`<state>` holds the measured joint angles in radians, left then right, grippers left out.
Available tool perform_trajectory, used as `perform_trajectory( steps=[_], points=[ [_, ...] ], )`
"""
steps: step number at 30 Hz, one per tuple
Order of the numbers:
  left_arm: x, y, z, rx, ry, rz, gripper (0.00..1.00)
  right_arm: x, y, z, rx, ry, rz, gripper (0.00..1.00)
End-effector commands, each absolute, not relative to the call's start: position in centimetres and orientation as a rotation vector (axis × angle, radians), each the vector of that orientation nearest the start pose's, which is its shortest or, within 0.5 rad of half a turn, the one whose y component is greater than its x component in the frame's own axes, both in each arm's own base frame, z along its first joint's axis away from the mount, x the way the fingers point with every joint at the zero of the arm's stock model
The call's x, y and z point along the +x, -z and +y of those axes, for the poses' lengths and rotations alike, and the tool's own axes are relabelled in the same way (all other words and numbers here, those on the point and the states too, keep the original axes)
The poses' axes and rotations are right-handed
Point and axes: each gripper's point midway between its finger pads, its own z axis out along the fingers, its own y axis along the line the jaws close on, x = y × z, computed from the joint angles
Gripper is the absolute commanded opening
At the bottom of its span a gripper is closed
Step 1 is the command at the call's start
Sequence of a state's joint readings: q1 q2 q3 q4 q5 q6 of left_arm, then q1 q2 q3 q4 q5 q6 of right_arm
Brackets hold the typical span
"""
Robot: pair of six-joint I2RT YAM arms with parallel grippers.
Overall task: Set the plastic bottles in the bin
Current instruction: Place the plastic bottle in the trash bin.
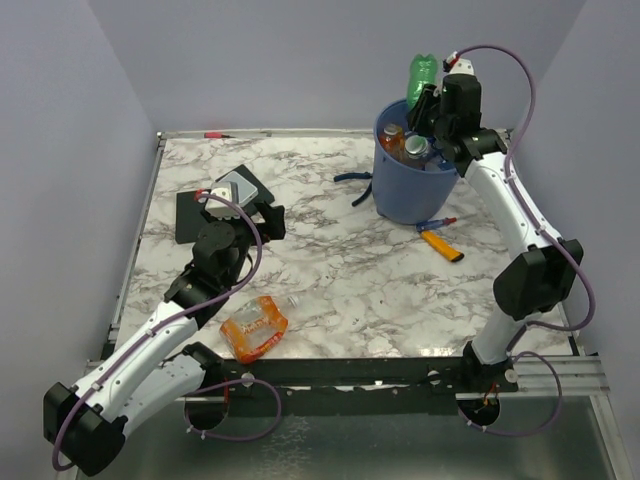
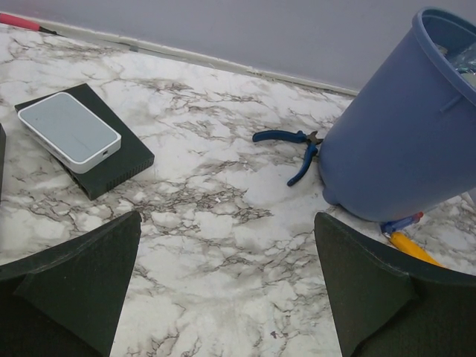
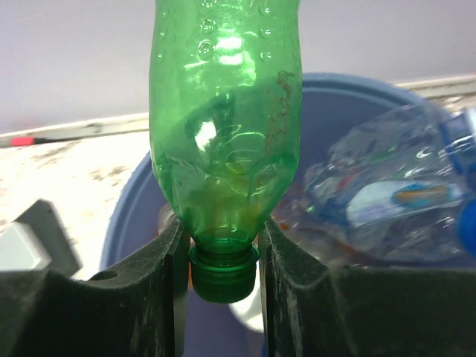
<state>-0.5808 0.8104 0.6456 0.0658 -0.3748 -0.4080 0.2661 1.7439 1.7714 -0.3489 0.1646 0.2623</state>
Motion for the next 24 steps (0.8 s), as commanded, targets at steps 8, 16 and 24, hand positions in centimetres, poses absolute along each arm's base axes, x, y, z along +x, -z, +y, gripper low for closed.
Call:
perform_trajectory(
  steps=[8, 16, 24],
  points=[
    [29.5, -29.5, -16.2, -0.022, 0.555, 1.590, 0.99, 34.5, -38.7, 21.0, -0.371, -0.984, 1.880, 0.01],
    [25.1, -39.2, -23.7, 0.440, 0.896, 1.243, 0.99, 24.5, -34.2, 20.9, -0.419, -1.167, 1.989, 0.01],
    [27.9, -33.1, -22.0, 0.254, 0.804, 1.422, 0.99, 33.7, -38.7, 16.6, 0.106, -0.899, 1.908, 0.01]
  ],
)
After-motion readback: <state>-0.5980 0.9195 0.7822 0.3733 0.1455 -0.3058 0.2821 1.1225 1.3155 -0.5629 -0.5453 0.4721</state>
